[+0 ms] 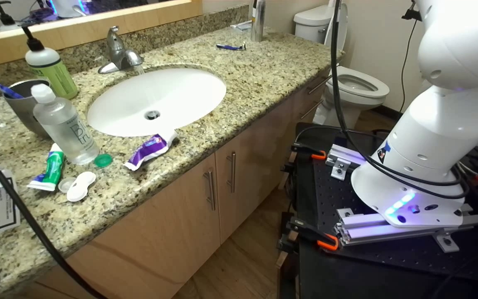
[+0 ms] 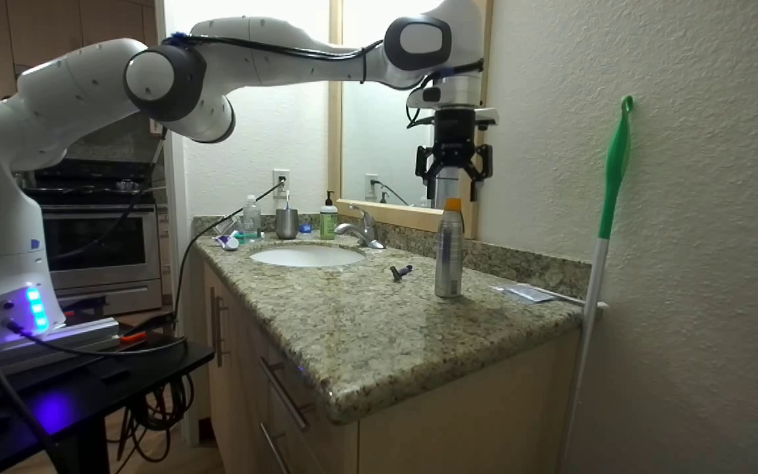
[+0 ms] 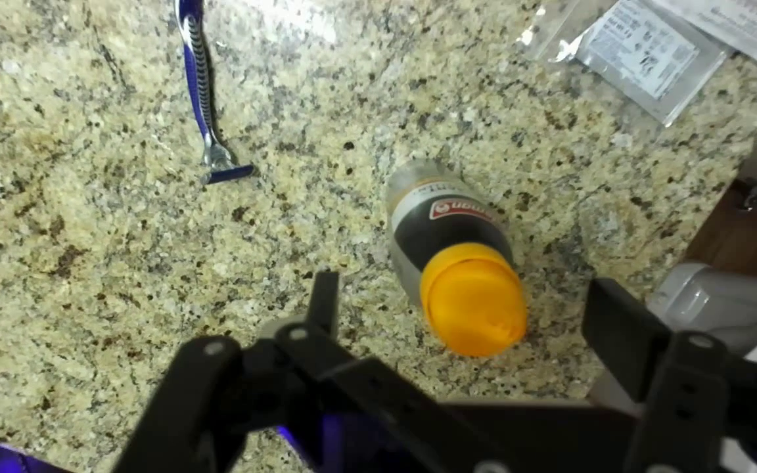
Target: Move the bottle with the yellow lid to the upper right corner of the counter
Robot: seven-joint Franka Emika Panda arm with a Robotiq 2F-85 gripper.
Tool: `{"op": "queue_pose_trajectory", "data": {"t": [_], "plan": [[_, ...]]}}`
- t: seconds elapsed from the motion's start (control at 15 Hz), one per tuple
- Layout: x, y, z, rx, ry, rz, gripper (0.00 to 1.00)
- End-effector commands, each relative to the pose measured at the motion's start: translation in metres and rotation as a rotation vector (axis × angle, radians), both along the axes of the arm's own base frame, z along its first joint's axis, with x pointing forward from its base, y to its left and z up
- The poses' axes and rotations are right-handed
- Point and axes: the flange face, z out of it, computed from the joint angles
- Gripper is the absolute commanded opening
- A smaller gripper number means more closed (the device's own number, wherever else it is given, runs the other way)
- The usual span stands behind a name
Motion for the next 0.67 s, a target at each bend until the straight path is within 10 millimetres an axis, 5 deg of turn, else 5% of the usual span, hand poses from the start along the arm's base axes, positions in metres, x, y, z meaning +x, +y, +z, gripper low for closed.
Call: {"op": "queue_pose_trajectory", "data": {"t": [0.0, 0.33, 0.6], "plan": [[-0.003, 0.01, 0.072, -0.094, -0.03, 0.053, 1.0], [0.022, 0.077, 0.175, -0.125, -0.034, 0.363, 1.0], [0.036, 0.12, 0.209, -0.077, -0.026, 0.582, 1.0]]}}
